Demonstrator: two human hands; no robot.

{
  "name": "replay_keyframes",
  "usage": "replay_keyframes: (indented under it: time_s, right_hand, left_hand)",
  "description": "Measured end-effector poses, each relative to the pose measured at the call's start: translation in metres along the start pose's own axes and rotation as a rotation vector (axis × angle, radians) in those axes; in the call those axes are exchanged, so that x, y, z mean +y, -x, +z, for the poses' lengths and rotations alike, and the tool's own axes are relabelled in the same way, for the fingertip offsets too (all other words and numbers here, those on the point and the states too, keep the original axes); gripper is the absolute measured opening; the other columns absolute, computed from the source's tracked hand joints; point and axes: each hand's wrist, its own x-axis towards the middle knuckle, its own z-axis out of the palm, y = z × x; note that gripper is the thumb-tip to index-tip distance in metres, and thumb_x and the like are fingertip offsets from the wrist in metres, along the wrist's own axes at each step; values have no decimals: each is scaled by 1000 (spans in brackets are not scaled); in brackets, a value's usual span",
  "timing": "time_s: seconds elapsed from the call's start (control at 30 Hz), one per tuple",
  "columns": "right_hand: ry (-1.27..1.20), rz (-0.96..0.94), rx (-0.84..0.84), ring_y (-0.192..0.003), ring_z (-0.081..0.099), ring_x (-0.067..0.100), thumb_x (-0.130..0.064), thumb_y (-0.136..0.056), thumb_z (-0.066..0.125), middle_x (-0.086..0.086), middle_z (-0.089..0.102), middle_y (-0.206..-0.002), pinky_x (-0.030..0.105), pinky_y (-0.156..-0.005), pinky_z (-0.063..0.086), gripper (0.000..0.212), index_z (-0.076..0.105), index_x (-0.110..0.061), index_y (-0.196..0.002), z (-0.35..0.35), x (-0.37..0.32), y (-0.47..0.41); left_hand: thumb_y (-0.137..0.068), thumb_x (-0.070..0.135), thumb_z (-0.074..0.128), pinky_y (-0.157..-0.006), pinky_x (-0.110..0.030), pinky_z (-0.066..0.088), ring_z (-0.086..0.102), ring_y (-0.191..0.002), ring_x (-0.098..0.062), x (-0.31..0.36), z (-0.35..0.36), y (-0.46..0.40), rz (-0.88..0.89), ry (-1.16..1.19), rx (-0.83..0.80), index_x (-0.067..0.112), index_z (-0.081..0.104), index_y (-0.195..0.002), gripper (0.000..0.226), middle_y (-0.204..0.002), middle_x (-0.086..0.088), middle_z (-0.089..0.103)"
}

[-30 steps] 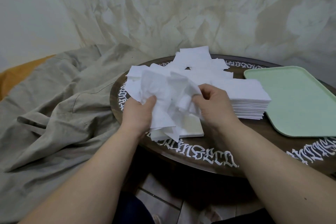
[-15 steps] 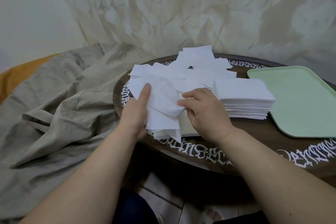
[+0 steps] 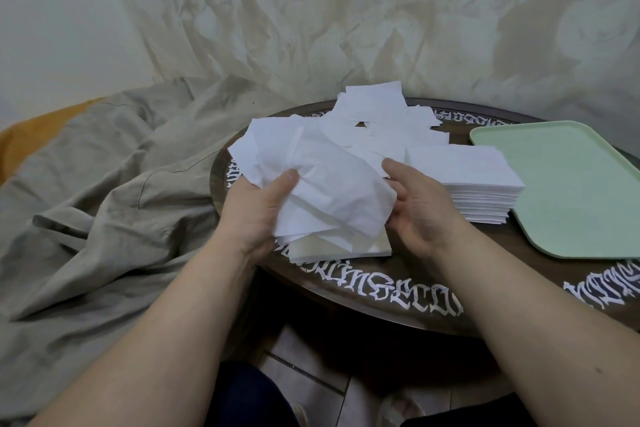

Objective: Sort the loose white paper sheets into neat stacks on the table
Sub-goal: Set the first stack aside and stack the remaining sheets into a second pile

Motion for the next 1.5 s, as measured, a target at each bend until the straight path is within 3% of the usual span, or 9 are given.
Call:
replay_keyframes:
  time_s: [0.17, 0.33, 0.6, 0.73, 0.9, 1.1, 1.2, 1.33, 1.5]
  right_hand:
    - [153, 108, -69, -52, 50, 7, -22, -82, 69, -3, 63, -71, 25, -59, 36, 8, 63, -17, -85, -6, 1, -2]
    - [75, 37, -108, -78, 68, 17, -6, -86, 62, 4, 72, -89, 34, -70, 56, 9, 65, -11, -93, -3, 2, -1]
    - [32, -14, -39, -84, 68, 24, 4, -85, 60, 10, 71, -96, 38, -71, 58, 13, 62, -3, -96, -2, 1, -3]
    - [125, 106, -91, -93, 68, 32, -17, -88, 63, 14, 68, -107, 40, -78, 57, 22, 58, -8, -108, -3, 1, 2]
    - [214, 292, -140, -79, 71, 32, -43, -90, 56, 19, 68, -95, 36, -69, 58, 39, 54, -10, -112, -5, 1, 5]
    - [106, 56, -37, -69, 61, 18, -8, -87, 64, 11, 64, -95, 23, -54, 50, 28, 58, -7, -114, -3, 1, 1]
    - [250, -151, 42, -73, 59, 16, -2, -84, 64, 9, 61, -87, 21, -53, 49, 23, 62, -10, -106, -3, 4, -2]
    - [386, -318, 76, -60, 60, 8, 1, -83, 62, -1, 60, -68, 22, -56, 52, 20, 63, -18, -88, -4, 4, -4]
    - [1022, -273, 78, -82, 64, 20, -9, -83, 62, -1, 63, -86, 34, -75, 54, 27, 62, -13, -109, -24, 19, -12]
  left_hand:
    - [-86, 3, 65, -87, -46, 55, 67, -101, -30, -3, -4, -5, 28, 26, 66, 4, 64, -113, 28, -111, -14, 70]
    - [-81, 9, 69, -80, -39, 57, 69, -97, -26, -4, -4, -5, 39, 29, 70, 7, 65, -108, 27, -109, -11, 70]
    - [-94, 11, 57, -76, -35, 58, 70, -91, -20, -5, -5, -4, 34, -1, 95, 11, 66, -99, 10, -101, -6, 73]
    - [-95, 10, 55, -67, -30, 58, 71, -82, -16, -4, -4, -3, 52, 1, 106, 11, 64, -97, 10, -92, -2, 73]
    - [-96, 10, 54, -64, -30, 58, 71, -80, -16, -1, 0, -3, 33, 55, 119, 10, 62, -104, 12, -95, -4, 72]
    - [-89, 20, 63, -83, -37, 57, 69, -92, -19, -5, -5, -5, 140, -258, 129, 14, 68, -97, 11, -98, -1, 72]
    - [-86, 32, 60, -90, -43, 53, 66, -95, -19, -5, -7, -7, 221, -514, 160, 16, 68, -93, 19, -97, 1, 71]
    - [-97, 24, 50, -79, -30, 49, 59, -81, -10, 1, -7, -11, 353, -591, 297, 15, 64, -87, 19, -84, 4, 65]
    - [-99, 20, 46, -79, -29, 45, 56, -87, -12, 11, -22, -18, 486, -514, 555, 10, 65, -99, 21, -93, 0, 62]
